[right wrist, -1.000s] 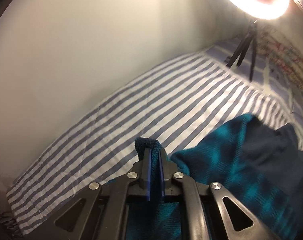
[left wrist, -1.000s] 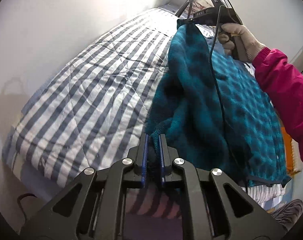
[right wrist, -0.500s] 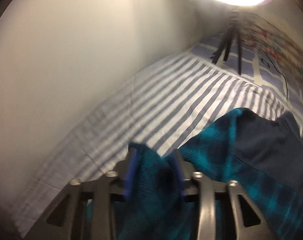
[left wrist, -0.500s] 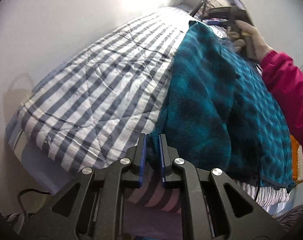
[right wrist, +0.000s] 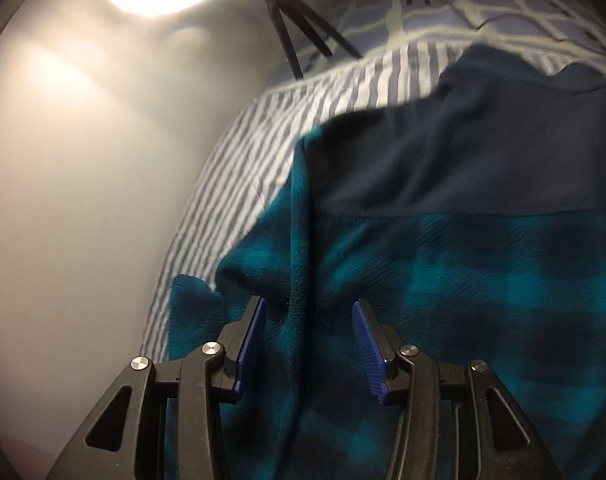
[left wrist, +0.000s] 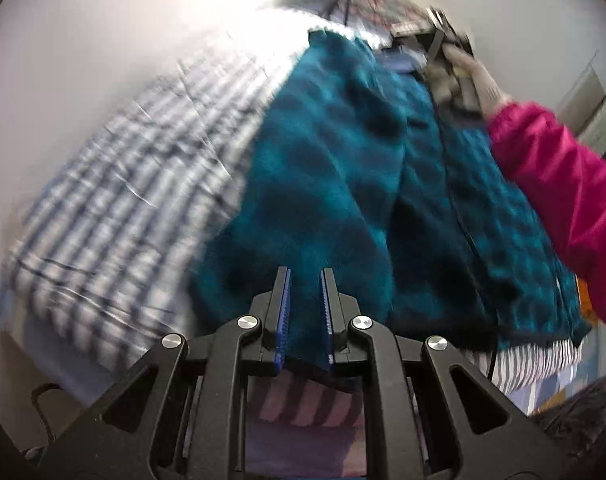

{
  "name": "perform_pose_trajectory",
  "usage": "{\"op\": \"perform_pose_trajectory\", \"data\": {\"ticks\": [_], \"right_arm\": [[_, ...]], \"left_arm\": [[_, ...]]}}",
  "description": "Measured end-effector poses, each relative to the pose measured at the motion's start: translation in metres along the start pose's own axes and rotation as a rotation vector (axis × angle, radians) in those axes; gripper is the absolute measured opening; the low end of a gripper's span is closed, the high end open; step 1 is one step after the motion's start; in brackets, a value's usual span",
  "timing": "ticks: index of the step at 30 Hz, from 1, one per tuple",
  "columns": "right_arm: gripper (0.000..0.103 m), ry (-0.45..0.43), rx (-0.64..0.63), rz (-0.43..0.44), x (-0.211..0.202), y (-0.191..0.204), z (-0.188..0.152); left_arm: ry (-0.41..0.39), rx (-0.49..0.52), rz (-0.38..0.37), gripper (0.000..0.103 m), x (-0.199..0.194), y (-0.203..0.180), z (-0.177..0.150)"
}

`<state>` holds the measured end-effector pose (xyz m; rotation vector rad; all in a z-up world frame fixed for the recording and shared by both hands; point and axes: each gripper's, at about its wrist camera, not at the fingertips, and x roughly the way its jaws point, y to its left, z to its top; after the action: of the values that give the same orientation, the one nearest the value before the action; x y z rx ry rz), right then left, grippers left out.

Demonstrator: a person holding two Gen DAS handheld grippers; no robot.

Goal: Fold large clothes

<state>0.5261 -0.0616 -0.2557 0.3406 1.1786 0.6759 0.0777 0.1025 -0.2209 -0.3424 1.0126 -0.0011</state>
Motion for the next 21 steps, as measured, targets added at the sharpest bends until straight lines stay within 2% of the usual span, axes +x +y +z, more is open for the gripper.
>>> {"op": "perform_pose_trajectory", "data": {"ticks": [1, 2, 3, 4, 7, 10, 12, 14, 16, 19, 20, 21], "right_arm": [[0.041, 0.008, -0.002, 0.03, 0.004, 0.003, 0.0], [0.025, 0.011, -0.003, 0.057, 0.007, 0.004, 0.001], [0.004, 0.012, -0.01, 0.069, 0.008, 0.008, 0.001], [0.001, 0.005, -0.051, 0.037, 0.005, 0.018, 0.004], [0.0, -0.065, -0.146, -0.064, -0.02, 0.04, 0.022], [0.0, -0.152, -0.136, -0.097, -0.044, 0.039, 0.04], [0.0, -0.157, -0.135, -0.104, -0.038, 0.035, 0.042], [0.0, -0.124, -0.157, -0.193, -0.015, 0.035, 0.038], [0.0, -0.077, -0.169, -0.236, 0.002, 0.032, 0.027], [0.007, -0.055, -0.117, -0.177, -0.003, 0.024, 0.02], [0.014, -0.067, -0.102, -0.159, -0.011, 0.023, 0.019], [0.027, -0.081, -0.094, -0.145, -0.021, 0.022, 0.019]], "left_arm": [[0.016, 0.002, 0.004, 0.011, 0.005, -0.002, -0.001], [0.025, 0.005, 0.007, 0.011, 0.008, -0.003, -0.002], [0.032, 0.007, 0.008, 0.011, 0.01, -0.004, -0.004], [0.042, 0.004, 0.005, 0.011, 0.013, -0.004, -0.005], [0.063, -0.013, -0.01, 0.011, 0.017, -0.002, -0.007], [0.079, -0.013, -0.021, 0.011, 0.022, -0.003, -0.011], [0.082, -0.007, -0.03, 0.011, 0.023, -0.007, -0.012], [0.087, -0.004, -0.034, 0.011, 0.025, -0.01, -0.013], [0.089, 0.001, -0.029, 0.011, 0.027, -0.014, -0.013], [0.088, 0.015, -0.031, 0.011, 0.029, -0.02, -0.011], [0.085, 0.022, -0.039, 0.011, 0.027, -0.022, -0.011], [0.083, 0.024, -0.049, 0.011, 0.027, -0.02, -0.008]]}}
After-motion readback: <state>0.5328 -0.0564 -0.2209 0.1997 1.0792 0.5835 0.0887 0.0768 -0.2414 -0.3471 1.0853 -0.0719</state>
